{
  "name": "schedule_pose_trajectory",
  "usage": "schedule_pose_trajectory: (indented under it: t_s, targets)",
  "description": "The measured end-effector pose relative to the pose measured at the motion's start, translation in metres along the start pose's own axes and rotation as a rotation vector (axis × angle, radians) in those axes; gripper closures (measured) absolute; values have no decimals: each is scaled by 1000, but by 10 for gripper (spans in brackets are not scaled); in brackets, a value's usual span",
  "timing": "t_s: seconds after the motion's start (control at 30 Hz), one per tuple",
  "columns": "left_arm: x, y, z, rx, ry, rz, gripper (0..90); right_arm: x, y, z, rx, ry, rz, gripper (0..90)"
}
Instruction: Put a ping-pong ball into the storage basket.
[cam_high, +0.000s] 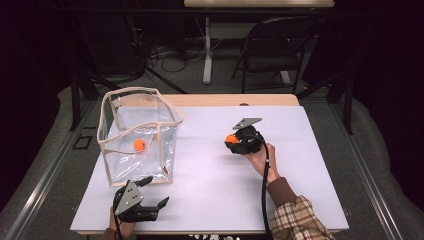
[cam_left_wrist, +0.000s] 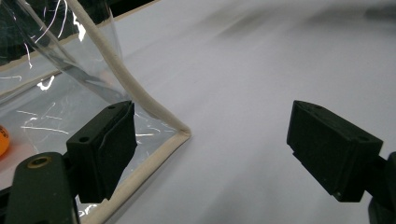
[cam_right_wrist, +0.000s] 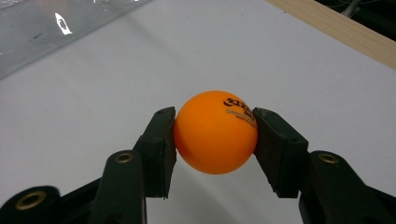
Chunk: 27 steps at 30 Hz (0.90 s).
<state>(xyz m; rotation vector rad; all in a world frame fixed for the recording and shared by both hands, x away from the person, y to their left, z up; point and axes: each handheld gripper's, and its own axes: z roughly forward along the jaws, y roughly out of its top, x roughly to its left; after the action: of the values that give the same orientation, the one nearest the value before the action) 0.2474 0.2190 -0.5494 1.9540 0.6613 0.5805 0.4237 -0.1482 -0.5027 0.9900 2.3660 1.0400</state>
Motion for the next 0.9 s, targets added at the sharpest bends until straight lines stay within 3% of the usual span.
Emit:
schedule_pose_trajectory:
  t_s: [0.9]
  targets:
    - [0,0,0,1,-1,-2,161,4,21,-32,-71,-13,-28,507]
